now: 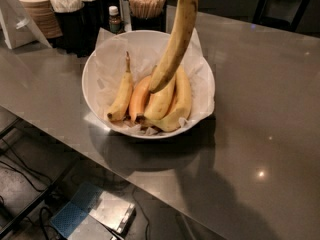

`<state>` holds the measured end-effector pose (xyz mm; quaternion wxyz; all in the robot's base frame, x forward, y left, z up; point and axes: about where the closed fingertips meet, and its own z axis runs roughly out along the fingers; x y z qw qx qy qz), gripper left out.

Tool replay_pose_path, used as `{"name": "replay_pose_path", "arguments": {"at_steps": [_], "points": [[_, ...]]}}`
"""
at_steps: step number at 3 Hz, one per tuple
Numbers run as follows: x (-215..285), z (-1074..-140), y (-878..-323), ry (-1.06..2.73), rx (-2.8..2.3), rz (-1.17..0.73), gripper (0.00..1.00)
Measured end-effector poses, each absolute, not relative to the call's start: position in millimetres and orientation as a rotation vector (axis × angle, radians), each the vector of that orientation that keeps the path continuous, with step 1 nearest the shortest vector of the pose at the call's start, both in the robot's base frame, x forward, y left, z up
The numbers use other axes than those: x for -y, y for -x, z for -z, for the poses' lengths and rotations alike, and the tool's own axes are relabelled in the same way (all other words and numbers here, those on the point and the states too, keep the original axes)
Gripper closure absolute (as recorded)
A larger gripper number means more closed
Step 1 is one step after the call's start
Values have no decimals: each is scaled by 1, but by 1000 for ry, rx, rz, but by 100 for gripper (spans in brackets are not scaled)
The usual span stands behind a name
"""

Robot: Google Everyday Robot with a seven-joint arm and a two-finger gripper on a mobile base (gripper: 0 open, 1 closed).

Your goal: Pick banana from white bowl

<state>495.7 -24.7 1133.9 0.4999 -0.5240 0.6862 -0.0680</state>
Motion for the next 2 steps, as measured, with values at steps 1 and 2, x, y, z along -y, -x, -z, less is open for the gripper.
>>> {"name": "replay_pose_path", "arguments": {"at_steps": [1,2], "points": [[25,-1134,-496,1267,-1660,165,100],[25,-1134,-496,1267,-1660,165,100]]}}
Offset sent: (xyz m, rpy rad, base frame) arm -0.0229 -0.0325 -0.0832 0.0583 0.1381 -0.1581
